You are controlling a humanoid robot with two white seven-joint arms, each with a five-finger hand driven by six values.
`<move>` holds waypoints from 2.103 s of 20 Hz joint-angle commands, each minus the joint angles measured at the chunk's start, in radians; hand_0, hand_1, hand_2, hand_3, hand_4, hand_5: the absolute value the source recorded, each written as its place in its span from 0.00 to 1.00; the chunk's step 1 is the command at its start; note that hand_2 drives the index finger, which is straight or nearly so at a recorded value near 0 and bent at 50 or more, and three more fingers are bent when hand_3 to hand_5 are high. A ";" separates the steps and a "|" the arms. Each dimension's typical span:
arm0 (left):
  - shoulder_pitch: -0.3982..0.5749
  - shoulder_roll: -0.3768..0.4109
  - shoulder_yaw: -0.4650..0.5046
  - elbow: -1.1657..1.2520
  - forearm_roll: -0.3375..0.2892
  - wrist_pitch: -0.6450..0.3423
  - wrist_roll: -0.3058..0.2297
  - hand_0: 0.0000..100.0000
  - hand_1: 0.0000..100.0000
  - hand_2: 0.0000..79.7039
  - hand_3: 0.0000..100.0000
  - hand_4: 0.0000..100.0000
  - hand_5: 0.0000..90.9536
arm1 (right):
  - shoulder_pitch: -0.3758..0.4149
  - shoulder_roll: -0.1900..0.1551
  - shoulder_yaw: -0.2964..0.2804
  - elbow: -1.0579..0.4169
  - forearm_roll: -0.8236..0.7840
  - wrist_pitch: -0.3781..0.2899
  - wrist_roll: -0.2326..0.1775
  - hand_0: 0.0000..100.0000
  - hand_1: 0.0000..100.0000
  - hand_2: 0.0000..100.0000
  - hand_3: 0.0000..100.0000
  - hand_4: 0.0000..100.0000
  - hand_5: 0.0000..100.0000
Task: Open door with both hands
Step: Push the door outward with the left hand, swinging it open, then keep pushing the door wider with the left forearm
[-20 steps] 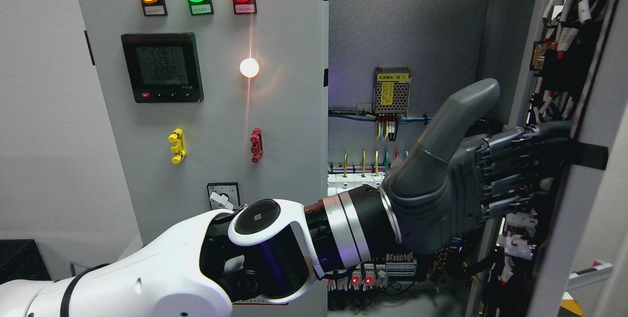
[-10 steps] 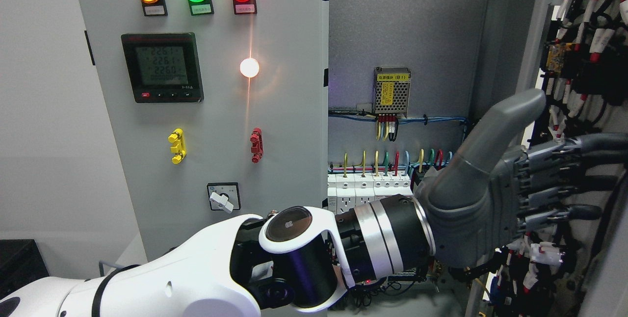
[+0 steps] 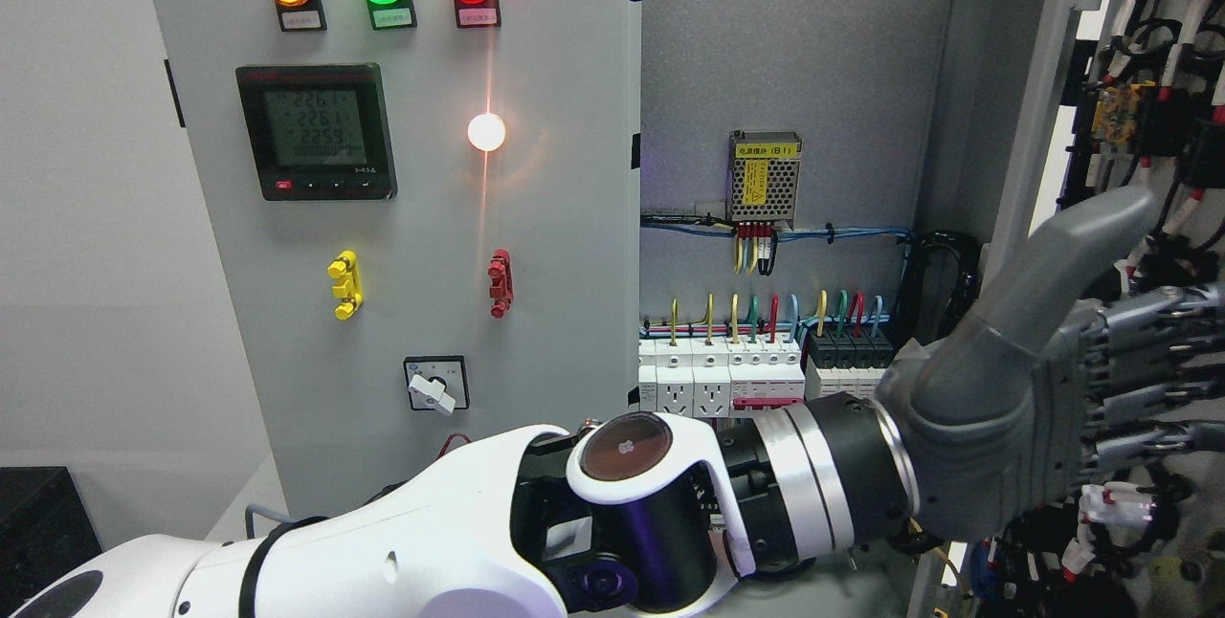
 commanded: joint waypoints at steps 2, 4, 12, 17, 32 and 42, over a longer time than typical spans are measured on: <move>-0.017 -0.126 -0.016 0.092 -0.001 -0.002 -0.004 0.00 0.00 0.00 0.00 0.00 0.00 | 0.000 0.000 0.000 0.000 -0.021 0.000 -0.001 0.19 0.00 0.00 0.00 0.00 0.00; -0.027 -0.146 -0.029 0.118 -0.001 -0.003 -0.004 0.00 0.00 0.00 0.00 0.00 0.00 | 0.000 0.000 0.000 0.000 -0.021 0.000 -0.001 0.19 0.00 0.00 0.00 0.00 0.00; -0.043 -0.238 -0.035 0.229 -0.001 -0.005 -0.004 0.00 0.00 0.00 0.00 0.00 0.00 | 0.000 0.001 0.000 0.000 -0.023 0.000 0.001 0.19 0.00 0.00 0.00 0.00 0.00; -0.034 -0.292 -0.032 0.281 -0.085 -0.002 -0.004 0.00 0.00 0.00 0.00 0.00 0.00 | 0.000 0.000 0.000 0.000 -0.023 0.000 0.001 0.19 0.00 0.00 0.00 0.00 0.00; -0.069 -0.319 -0.033 0.322 -0.092 -0.002 -0.004 0.00 0.00 0.00 0.00 0.00 0.00 | 0.000 0.000 0.000 0.000 -0.023 0.000 0.001 0.19 0.00 0.00 0.00 0.00 0.00; -0.081 -0.323 -0.035 0.327 -0.093 -0.002 -0.004 0.00 0.00 0.00 0.00 0.00 0.00 | 0.000 0.001 0.000 0.000 -0.023 0.000 0.001 0.19 0.00 0.00 0.00 0.00 0.00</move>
